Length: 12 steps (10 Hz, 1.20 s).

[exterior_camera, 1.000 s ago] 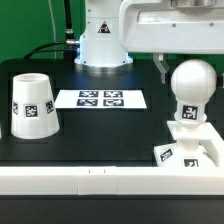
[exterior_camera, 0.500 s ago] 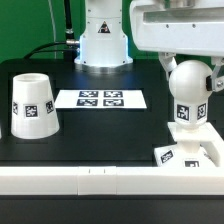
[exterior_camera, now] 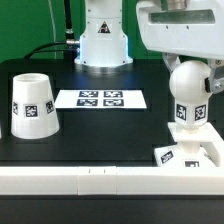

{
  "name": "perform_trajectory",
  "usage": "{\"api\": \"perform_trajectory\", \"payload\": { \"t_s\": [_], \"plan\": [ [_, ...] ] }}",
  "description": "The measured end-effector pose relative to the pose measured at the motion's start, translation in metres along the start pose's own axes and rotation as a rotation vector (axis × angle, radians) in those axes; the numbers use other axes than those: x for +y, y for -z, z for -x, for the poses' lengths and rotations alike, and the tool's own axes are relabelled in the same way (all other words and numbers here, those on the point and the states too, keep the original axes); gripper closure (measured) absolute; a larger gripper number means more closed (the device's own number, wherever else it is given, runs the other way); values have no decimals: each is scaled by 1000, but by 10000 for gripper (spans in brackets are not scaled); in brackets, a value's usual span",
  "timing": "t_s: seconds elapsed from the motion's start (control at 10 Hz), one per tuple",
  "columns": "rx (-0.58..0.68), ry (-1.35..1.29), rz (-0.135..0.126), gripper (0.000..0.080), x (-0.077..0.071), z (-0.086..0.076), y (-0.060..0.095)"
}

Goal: Assemble lamp

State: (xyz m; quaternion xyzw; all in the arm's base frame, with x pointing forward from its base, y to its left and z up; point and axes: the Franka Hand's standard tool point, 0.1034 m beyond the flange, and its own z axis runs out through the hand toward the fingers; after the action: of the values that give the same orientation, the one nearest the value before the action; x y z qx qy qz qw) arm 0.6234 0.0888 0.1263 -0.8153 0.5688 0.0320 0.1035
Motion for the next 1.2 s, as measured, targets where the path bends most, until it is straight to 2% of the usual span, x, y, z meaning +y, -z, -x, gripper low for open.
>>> {"api": "perform_trajectory", "payload": {
  "t_s": [0.1,0.3,0.4,0.9,1.0,1.2],
  "plan": [
    [-1,39,3,112,0,0,0],
    [-14,248,39,102,0,2,1],
    [-13,373,42,101,-4,1,1],
    [-18,678,40,101,-3,1,1],
    [-13,808,48,101,-2,-1,0],
    [12,1005,82,101,-3,-3,2]
  ]
}}
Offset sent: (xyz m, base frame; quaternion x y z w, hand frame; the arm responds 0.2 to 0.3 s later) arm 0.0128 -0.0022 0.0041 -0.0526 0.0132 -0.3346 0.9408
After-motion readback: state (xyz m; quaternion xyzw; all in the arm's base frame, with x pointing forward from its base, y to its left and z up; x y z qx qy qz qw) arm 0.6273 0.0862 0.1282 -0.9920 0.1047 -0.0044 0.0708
